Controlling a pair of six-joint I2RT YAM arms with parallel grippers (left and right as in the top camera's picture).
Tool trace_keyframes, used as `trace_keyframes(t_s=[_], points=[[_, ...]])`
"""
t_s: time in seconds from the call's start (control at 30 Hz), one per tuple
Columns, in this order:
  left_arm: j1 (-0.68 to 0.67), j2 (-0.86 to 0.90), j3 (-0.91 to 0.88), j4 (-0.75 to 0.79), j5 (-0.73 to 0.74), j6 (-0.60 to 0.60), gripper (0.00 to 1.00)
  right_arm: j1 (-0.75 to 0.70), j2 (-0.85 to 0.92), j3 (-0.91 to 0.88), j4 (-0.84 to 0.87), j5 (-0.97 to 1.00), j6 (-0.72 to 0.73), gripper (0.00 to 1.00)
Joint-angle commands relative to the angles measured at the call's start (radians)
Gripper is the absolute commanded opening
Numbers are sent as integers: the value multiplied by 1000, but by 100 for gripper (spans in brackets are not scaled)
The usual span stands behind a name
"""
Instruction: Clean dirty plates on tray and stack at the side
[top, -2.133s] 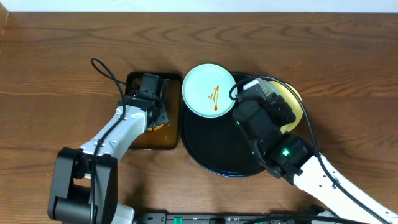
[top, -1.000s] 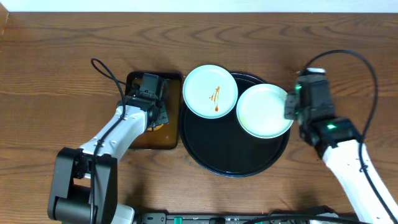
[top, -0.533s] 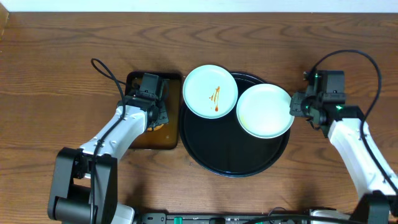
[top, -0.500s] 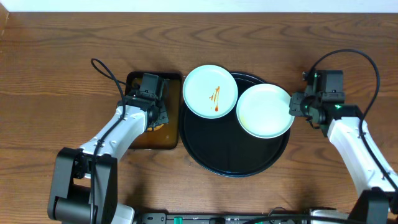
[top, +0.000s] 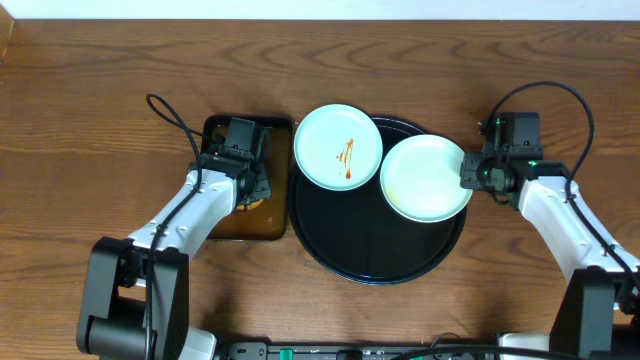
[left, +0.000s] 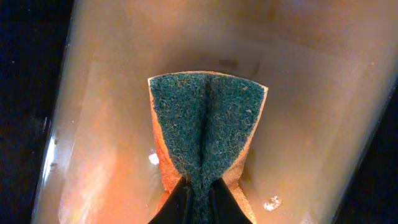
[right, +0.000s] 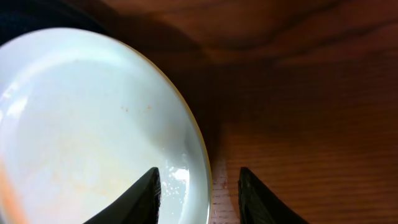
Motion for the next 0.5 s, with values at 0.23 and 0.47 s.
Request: trace_keyframes(t_s=[0.23,0.47], points=[[3,5,-2,1,-8,6,8,-13,64,14,10,-49,-14,28],[3,5,-2,1,2,6,8,-10,64,2,-5,-49,-14,15]])
